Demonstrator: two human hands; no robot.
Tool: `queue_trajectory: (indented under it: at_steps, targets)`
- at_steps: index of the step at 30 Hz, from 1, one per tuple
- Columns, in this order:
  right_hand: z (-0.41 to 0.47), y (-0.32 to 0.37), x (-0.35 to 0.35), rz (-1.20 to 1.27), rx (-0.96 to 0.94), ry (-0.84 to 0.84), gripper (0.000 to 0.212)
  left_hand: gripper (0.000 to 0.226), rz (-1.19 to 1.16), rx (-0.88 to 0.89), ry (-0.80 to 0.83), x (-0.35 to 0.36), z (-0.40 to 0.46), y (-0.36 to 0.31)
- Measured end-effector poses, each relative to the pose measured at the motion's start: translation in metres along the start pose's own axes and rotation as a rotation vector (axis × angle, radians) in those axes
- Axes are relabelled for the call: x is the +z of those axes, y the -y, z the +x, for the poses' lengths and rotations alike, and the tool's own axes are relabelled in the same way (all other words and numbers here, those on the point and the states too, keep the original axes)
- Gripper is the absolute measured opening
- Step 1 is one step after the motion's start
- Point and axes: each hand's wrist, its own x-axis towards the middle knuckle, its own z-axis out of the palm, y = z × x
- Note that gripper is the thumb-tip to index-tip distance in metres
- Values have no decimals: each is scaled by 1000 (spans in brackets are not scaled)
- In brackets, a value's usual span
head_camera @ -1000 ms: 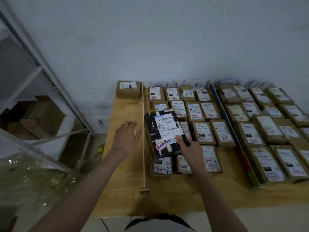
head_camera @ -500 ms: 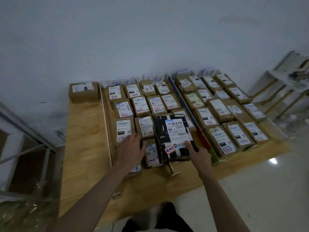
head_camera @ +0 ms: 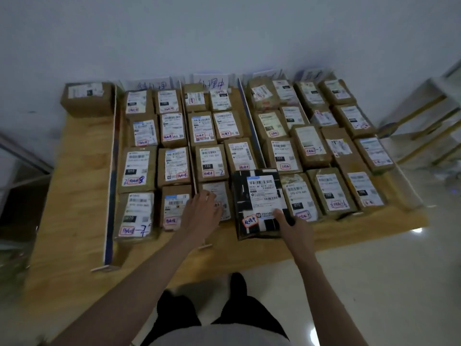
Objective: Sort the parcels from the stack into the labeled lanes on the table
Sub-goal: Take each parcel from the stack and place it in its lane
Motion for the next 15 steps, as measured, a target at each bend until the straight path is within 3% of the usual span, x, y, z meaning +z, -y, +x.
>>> queue_trajectory:
  at_steps: [12,15]
  targets:
    - [43,-15,8,-131,10,155,54,49,93,-129,236,32,13,-15]
    - [54,-12,18,-172,-17,150,74,50,98,-147,248,30,14,-16]
